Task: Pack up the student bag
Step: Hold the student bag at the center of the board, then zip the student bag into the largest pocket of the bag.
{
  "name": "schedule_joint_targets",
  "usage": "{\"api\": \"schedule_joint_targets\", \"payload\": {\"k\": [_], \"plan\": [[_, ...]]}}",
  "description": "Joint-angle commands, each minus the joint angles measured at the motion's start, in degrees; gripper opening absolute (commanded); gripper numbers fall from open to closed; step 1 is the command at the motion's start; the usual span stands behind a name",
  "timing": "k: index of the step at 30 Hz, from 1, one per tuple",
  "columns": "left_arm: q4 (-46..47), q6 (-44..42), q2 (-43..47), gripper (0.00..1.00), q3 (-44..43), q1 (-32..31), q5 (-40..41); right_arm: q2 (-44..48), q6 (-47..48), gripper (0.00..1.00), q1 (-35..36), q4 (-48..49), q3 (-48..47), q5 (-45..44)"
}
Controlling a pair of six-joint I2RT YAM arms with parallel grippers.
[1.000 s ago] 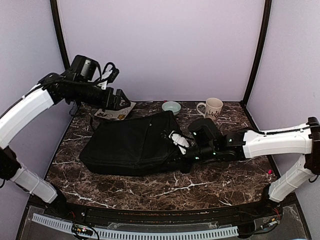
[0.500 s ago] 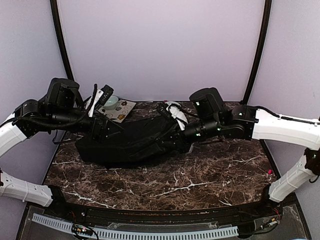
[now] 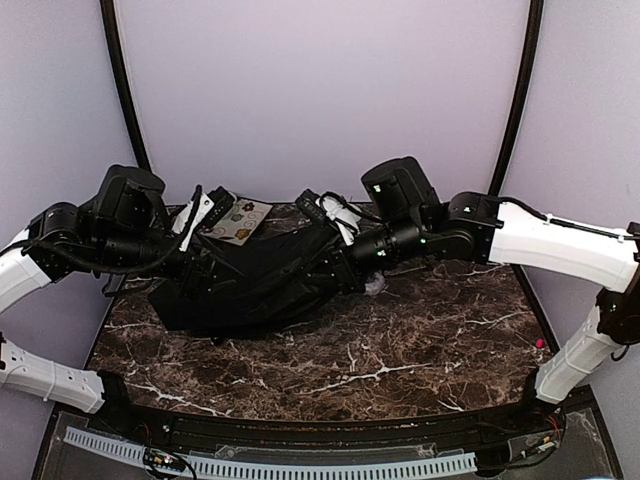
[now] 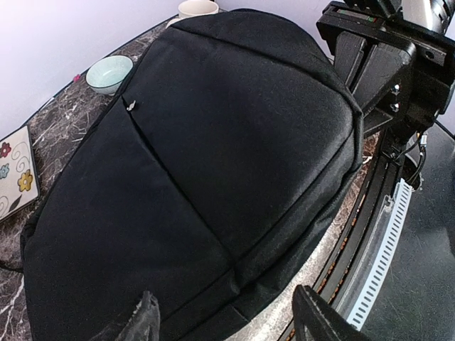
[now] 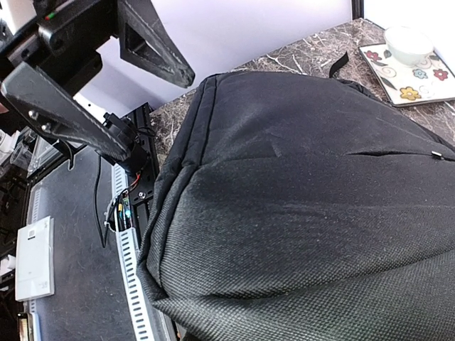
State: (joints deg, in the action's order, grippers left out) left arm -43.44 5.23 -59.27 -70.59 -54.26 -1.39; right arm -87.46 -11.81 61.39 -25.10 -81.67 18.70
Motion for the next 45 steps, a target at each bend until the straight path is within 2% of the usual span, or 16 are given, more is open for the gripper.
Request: {"api": "schedule_joint_targets", "payload": {"k": [1, 5, 9, 12, 17, 20, 23, 24, 27, 28, 31, 36, 45], "plan": [[0.64, -1.89, -0.41, 0.67, 0.55, -0.45, -2.29, 1.53, -1.36, 0.0, 0.27, 7.55, -4.83, 1.43], [-0.23, -1.59, -1.13, 0.73, -1.41, -2.49, -3.41, 0.55, -1.54, 0.0, 0.47, 5.67, -7.5, 1.14], [-1.16, -2.3, -0.16, 0.81, -2.17, -6.46, 1.5, 0.43, -2.0, 0.0, 0.81, 4.86, -10.75, 1.16], [-1.36, -3.64, -1.03, 0.8, -1.98, -7.55, 5.78, -0.12, -2.14, 0.0, 1.46, 3.66, -14.75, 1.48], [1.91, -5.26, -2.32, 0.67, -3.39, -7.77, 12.8, -2.13, -0.84, 0.0, 3.01, -0.38, -21.78, 2.31], [3.42, -6.27, -1.85, 0.63, -4.19, -7.79, 15.06, -2.86, -0.71, 0.0, 3.84, -1.77, -25.15, 2.64], [3.74, -7.14, -1.73, 0.55, -4.5, -7.79, 15.77, -3.38, -1.37, 0.0, 4.38, -0.99, -28.24, 3.34], [3.82, -7.35, -1.73, 0.5, -4.55, -7.79, 15.8, -3.41, -1.59, 0.0, 4.58, -0.5, -29.21, 3.62], [3.42, -7.69, -2.05, 0.17, -5.02, -7.79, 15.88, -3.42, -1.57, 0.0, 4.95, -0.13, -31.69, 4.08], [3.22, -7.76, -2.0, 0.1, -5.23, -7.79, 15.92, -3.41, -1.48, 0.0, 4.92, -0.53, -32.27, 3.89], [2.0, -8.03, -1.82, 0.0, -5.31, -7.79, 14.59, -3.26, -0.49, 0.0, 4.96, -1.88, -32.15, 1.68], [-1.23, -8.55, -0.24, 0.0, -3.48, -7.79, 14.0, 1.13, 0.73, 0.0, 4.12, -2.88, -28.75, -2.93], [-3.6, -10.05, 5.12, 0.0, 1.34, -7.79, 17.95, 12.1, 0.65, 0.0, -0.75, -4.77, -18.84, -6.4]]}}
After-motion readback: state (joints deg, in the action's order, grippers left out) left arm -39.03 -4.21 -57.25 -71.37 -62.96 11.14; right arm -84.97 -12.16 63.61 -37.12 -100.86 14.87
